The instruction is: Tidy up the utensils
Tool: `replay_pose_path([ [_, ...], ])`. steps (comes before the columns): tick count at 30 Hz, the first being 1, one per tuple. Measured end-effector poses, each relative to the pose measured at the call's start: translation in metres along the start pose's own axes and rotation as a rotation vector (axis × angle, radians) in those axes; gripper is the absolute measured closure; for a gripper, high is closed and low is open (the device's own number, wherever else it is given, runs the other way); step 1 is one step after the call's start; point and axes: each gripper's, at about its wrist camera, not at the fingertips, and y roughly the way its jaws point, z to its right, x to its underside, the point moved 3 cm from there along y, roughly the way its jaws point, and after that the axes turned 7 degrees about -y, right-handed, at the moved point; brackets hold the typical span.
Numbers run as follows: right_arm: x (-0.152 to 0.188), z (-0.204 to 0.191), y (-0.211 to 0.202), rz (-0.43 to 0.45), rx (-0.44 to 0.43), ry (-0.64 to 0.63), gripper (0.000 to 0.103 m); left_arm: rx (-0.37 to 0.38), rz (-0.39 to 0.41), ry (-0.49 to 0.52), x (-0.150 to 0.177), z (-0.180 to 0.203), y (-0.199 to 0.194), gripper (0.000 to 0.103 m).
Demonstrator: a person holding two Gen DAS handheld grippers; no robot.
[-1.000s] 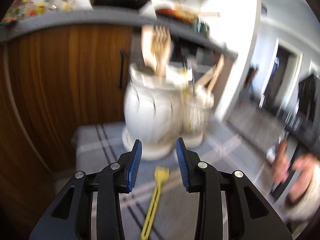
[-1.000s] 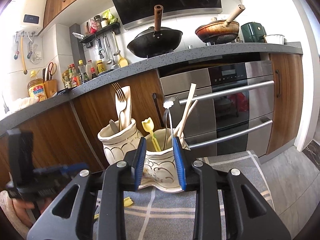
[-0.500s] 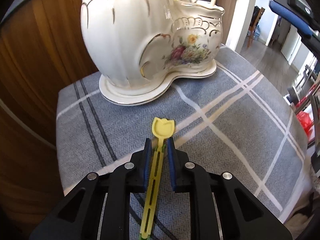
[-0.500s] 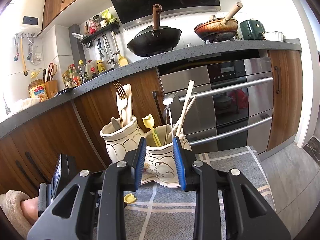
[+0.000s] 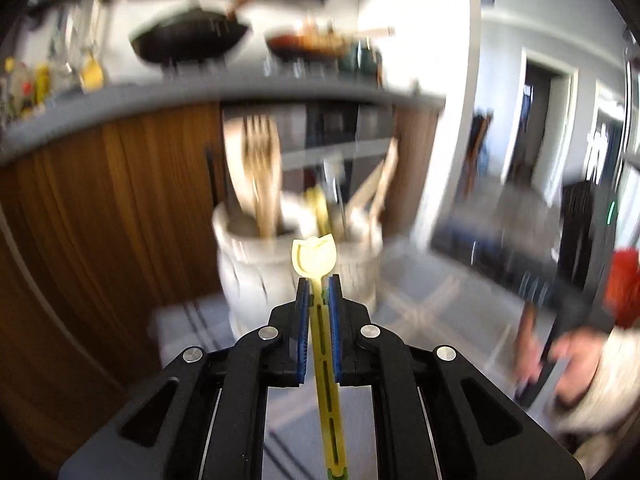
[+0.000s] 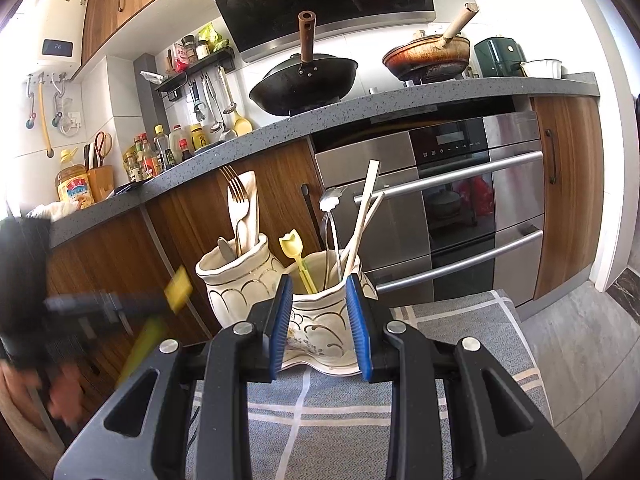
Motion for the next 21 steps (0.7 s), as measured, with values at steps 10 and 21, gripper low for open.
replay_pose_path([
  [10,0.004,0.001,0.004,-0.009,-0.011,0.007,0.075,0.098,0.376,-0.183,-0.073,-0.038,0.0,0.093],
  [21,0.01,0.011,0.022,-0.035,-0.012,0.007,0.075,-0.07,0.505,-0.167,-0.068,-0.043,0.042,0.093],
])
